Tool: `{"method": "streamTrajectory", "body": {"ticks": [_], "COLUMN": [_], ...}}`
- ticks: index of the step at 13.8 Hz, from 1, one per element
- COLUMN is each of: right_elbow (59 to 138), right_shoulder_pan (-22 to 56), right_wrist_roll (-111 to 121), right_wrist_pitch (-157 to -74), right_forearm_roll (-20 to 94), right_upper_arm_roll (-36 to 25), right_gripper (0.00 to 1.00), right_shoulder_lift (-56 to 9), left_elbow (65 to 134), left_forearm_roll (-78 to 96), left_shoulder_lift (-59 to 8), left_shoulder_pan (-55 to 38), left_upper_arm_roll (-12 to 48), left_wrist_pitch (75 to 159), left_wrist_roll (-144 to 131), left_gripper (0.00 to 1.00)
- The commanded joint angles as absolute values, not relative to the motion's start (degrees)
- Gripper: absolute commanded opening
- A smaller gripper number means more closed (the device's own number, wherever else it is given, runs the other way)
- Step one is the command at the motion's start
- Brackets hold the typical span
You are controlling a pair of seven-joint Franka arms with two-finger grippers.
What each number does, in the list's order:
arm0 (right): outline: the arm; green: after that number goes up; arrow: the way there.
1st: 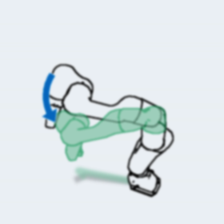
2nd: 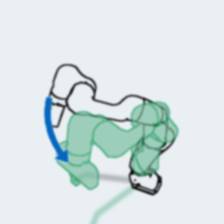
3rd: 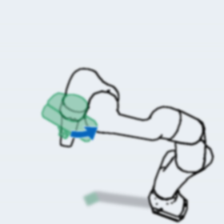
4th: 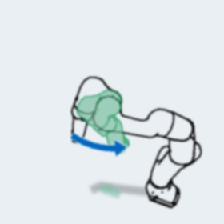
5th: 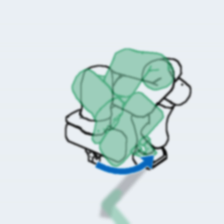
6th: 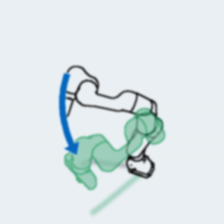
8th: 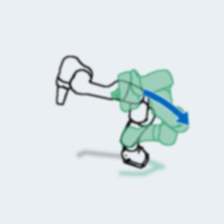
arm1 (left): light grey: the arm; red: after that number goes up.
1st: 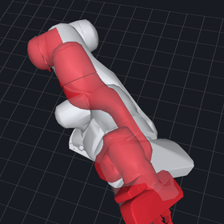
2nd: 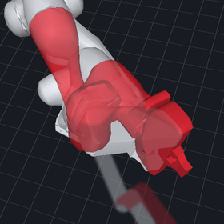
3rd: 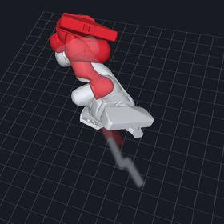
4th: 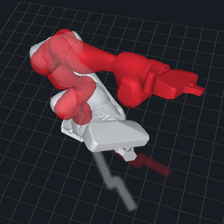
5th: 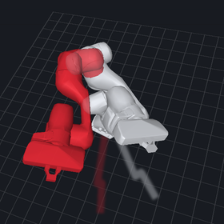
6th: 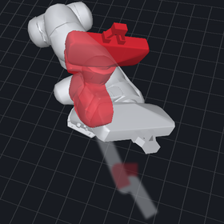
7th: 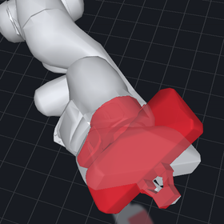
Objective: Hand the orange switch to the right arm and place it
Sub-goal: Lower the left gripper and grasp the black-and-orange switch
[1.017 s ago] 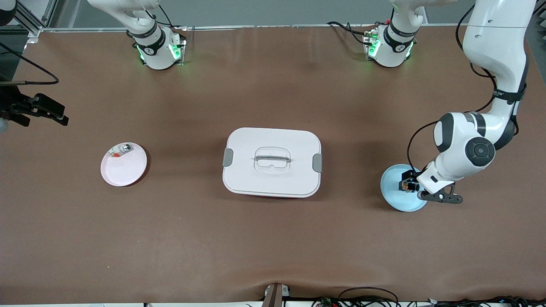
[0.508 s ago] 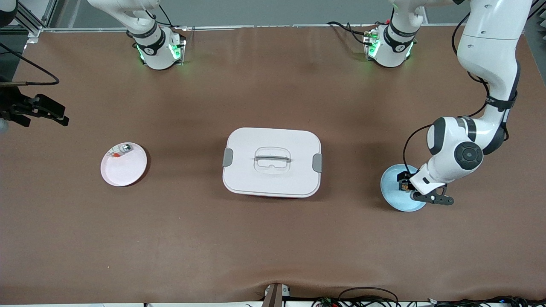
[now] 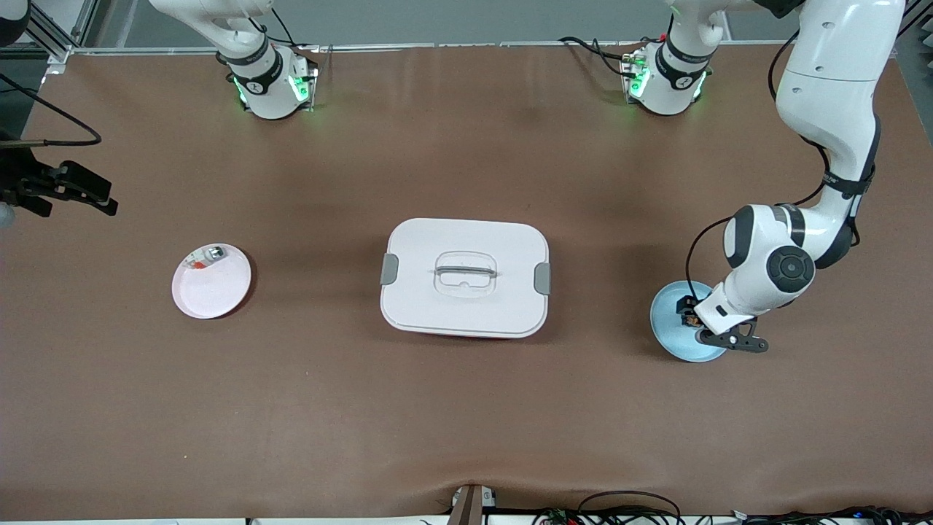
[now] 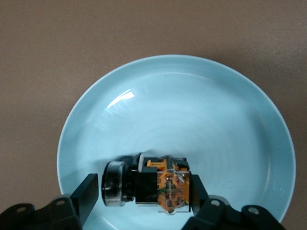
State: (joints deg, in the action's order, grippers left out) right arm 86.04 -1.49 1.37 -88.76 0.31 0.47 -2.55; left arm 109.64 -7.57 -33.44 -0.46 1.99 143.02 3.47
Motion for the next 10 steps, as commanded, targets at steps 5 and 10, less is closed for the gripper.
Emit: {"method": "streamTrajectory", "body": {"ticks": [5, 10], "right_elbow": [84.3, 84.3], "right_shoulder_pan": [-2.0, -2.0], "right_wrist_roll": [1.8, 1.8], "right_wrist_pitch": [-88.2, -88.2], "right_forearm_roll": [-0.5, -0.6], "right_upper_arm_roll": [0.9, 0.9], "right_gripper": [1.0, 1.0], "right_shoulder_lift": [-3.3, -3.3], "left_elbow": [110.0, 109.6], "left_forearm_roll": [-8.4, -7.5], "left_shoulder_lift": [-33.3, -27.4], "left_shoulder_pan": [-0.4, 0.0], "left_upper_arm_roll": [2.2, 6.0], "left_wrist_pitch": [144.8, 141.3], "left_wrist_roll": [3.9, -2.5], "left_gripper": [0.0, 0.0]}}
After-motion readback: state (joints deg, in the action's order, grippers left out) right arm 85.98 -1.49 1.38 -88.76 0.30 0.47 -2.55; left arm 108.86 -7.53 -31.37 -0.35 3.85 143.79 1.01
